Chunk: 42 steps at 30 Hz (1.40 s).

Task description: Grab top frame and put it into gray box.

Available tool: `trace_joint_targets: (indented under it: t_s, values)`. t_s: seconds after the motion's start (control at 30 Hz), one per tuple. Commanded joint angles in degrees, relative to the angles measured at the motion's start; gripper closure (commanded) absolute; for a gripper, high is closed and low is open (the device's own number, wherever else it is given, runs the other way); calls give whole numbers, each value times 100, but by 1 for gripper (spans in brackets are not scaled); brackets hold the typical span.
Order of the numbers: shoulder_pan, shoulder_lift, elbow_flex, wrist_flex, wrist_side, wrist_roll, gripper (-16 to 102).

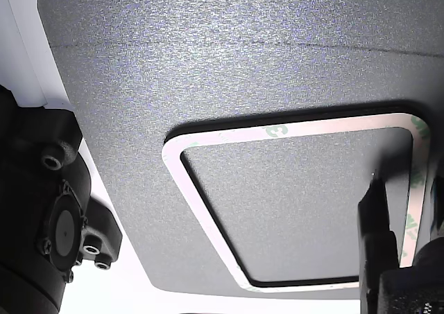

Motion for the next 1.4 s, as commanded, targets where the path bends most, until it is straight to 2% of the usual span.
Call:
trace_joint_targets:
  t_s: [0.0, 0.4, 0.7, 0.87, 0.93, 1.03, 1.2, 1.37]
  values:
    - [-62, 246, -26, -53, 0, 9, 13]
    - [-53, 44, -308, 0, 35, -26, 17]
    - [-9, -26, -308, -70, 44, 44, 25]
    - [0, -53, -264, -158, 97, 79, 32]
    - [0, -35, -229, -185, 114, 105, 38]
    - [9, -26, -229, -202, 114, 229, 54]
    - [44, 132, -88, -501, 114, 369, 96]
    - [70, 149, -211, -404, 132, 343, 96]
